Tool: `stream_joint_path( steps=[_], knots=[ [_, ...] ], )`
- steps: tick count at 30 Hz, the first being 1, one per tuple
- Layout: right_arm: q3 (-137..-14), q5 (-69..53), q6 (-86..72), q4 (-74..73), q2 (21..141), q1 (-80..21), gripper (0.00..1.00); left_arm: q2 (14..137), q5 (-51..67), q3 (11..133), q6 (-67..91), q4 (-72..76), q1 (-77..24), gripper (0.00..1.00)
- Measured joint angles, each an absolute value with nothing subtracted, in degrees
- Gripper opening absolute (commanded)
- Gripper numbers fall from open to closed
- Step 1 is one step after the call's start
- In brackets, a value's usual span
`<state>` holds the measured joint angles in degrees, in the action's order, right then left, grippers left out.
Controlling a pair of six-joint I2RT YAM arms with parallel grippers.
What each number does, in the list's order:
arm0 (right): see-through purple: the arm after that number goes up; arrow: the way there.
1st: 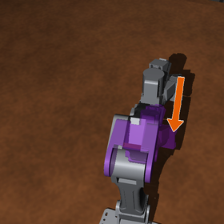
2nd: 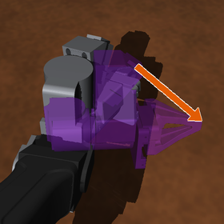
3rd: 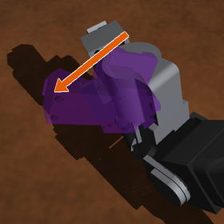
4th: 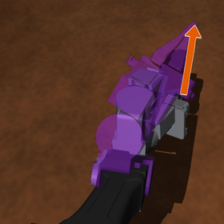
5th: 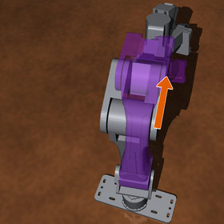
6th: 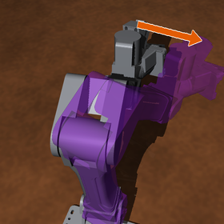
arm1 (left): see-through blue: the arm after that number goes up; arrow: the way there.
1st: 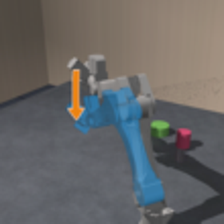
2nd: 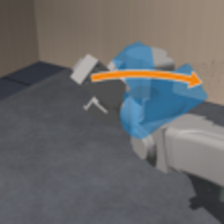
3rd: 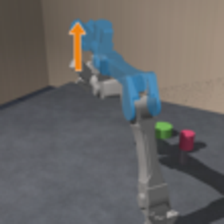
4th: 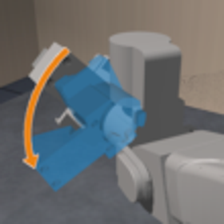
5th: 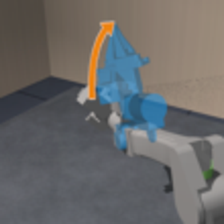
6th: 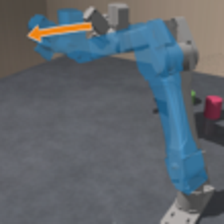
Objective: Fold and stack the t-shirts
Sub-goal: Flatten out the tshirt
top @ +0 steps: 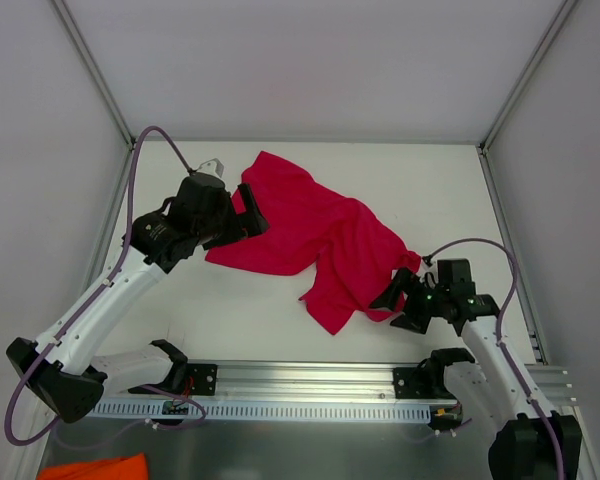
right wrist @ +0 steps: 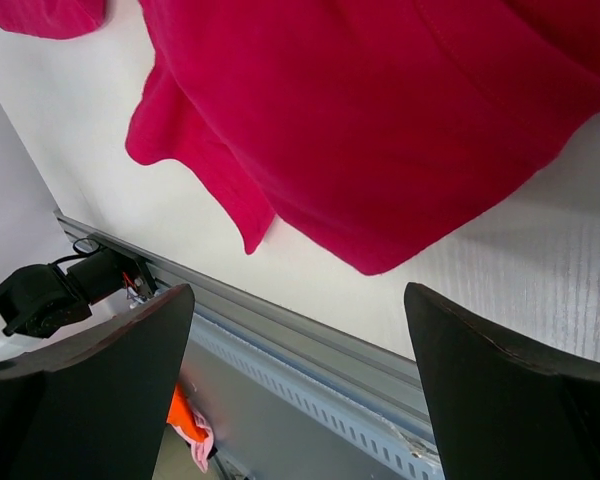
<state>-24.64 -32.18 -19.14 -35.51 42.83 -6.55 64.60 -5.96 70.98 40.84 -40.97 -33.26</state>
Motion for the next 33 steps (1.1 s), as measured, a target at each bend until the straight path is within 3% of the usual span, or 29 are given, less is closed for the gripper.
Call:
stream_joint_path(
  steps=[8,11,12,13,20,33],
  knots=[
    [-21.5,-31.8,-21.4,-29.8,48.9,-9.0,0.78,64.6,-6.0,71.0,40.8,-41.5,-33.0,0.99],
    [-21.5,-31.0,-21.9,-27.5,51.0,-10.6,0.48,64.6,-6.0,71.0,40.8,-42.2,-32.9,0.99],
    [-21.6,-30.7,-22.3,-26.7,51.8,-11.4,0.18,64.6,-6.0,71.0,40.8,-42.3,-32.9,0.99],
    [-21.6,-30.4,-22.1,-26.0,52.6,-12.1,0.03,64.5,-6.0,71.0,40.8,-42.7,-32.9,0.99],
    [-26.2,-26.2,-21.7,-24.8,62.1,-17.0,0.01,64.1,-6.0,71.0,40.8,-42.9,-32.9,0.99],
    [-64.7,-3.0,-7.4,-34.8,81.0,-18.3,0.01,63.8,-5.0,70.3,40.8,-42.8,-32.9,0.99]
  ],
)
